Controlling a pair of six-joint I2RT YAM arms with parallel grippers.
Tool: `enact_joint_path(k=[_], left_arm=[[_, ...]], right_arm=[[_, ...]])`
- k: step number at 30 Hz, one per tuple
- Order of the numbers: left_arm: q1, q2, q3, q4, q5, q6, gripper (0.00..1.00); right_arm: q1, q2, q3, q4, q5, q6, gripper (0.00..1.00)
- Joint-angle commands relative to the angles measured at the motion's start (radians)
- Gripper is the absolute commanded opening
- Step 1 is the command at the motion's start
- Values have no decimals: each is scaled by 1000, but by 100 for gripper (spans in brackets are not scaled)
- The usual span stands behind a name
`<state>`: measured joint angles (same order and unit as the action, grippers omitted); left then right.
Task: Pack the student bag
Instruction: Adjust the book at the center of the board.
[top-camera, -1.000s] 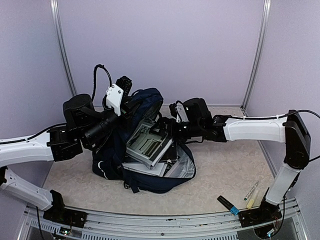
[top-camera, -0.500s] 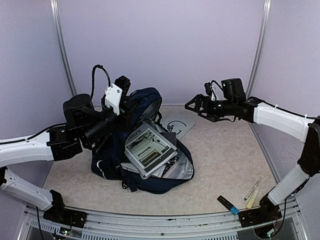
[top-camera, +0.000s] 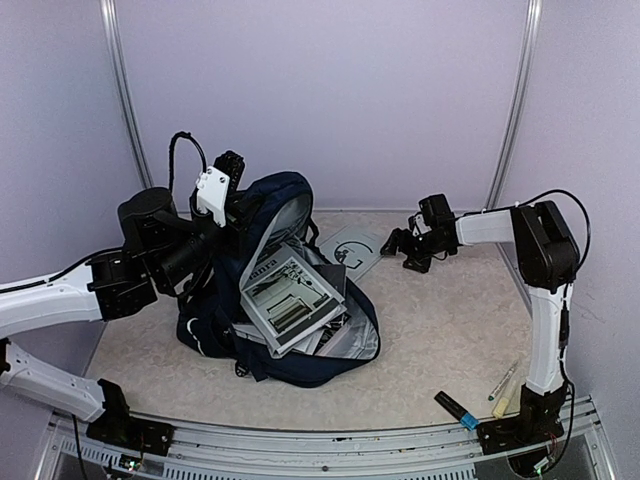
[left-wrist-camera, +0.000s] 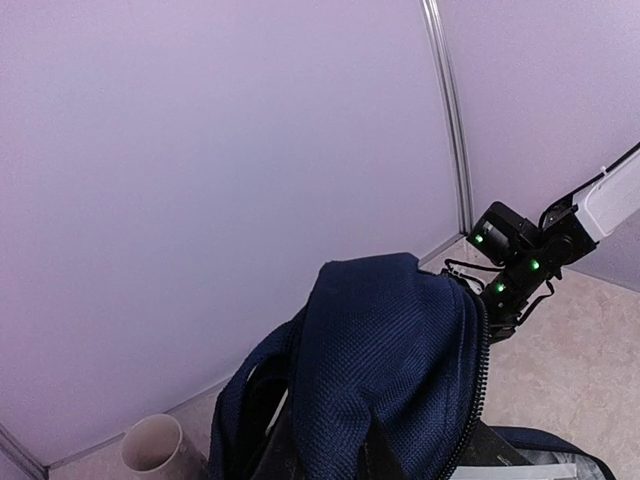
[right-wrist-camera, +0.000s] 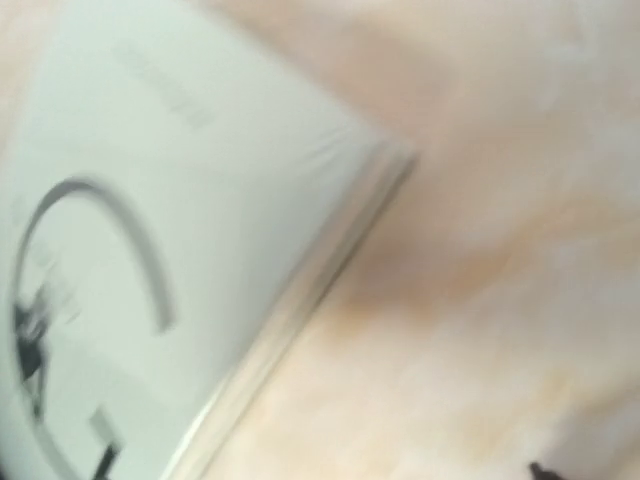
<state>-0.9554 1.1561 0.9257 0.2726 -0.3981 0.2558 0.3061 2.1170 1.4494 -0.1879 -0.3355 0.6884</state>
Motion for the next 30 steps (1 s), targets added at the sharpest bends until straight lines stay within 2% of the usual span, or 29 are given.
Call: enact_joint_path(k=[1, 6, 11, 16, 19, 23, 30], left_arm=[[40, -10, -19, -26, -45, 1, 0], [72, 32, -16, -35, -21, -22, 0], [87, 29, -26, -22, 13, -30, 0], [121, 45, -27, -21, 53, -47, 0], [156, 74, -38, -7, 86, -88, 0], [171, 119, -56, 35, 101, -122, 0], [173, 158, -89, 80, 160, -171, 0]], right_arm=[[-22, 74, 120, 46, 27, 48, 85], [-38, 200, 284, -27, 29, 34, 85], [-48, 315, 427, -70, -56, 23, 79], [-47, 415, 574, -119, -154, -44, 66], [-44, 420, 587, -138, -184, -79, 58], [-41, 392, 544, -124, -213, -133, 57], [-11, 381, 553, -248, -168, -298, 48]])
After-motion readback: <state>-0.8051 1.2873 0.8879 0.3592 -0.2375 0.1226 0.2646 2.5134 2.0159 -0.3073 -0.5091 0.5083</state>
